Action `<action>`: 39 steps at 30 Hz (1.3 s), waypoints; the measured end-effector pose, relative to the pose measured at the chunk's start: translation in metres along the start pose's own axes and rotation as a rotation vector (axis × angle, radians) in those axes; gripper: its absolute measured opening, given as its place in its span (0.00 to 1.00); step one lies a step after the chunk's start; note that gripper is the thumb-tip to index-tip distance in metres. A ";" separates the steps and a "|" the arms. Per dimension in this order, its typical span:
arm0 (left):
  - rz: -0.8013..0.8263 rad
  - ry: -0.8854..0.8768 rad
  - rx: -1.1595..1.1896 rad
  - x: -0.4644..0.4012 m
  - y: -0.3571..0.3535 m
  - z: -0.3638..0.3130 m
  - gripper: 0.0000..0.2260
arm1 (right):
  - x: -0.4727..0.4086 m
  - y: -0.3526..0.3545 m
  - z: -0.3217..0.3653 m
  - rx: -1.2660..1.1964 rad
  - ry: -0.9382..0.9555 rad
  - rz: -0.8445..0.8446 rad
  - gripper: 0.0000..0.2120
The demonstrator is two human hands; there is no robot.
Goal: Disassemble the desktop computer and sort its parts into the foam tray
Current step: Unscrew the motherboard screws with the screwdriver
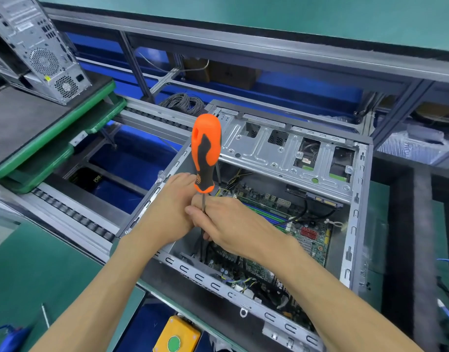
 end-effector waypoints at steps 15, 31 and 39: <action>-0.218 0.255 0.741 0.007 0.025 0.028 0.14 | 0.000 -0.017 -0.001 0.066 0.000 0.202 0.17; -0.197 -0.113 0.803 0.033 0.120 -0.105 0.14 | 0.012 -0.014 0.002 0.034 -0.012 0.188 0.15; -0.241 -0.120 0.720 0.048 0.124 -0.108 0.13 | 0.020 0.055 0.014 -0.461 -0.010 -0.210 0.18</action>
Point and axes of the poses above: each hand's wrist, its own x-axis away from the middle knuckle, its own y-axis out of the back of the hand, z = x × y, the point moved 9 cm from there along -x, towards the middle knuckle, and after that the axes turned 13 degrees about x, right-handed, at the moved point
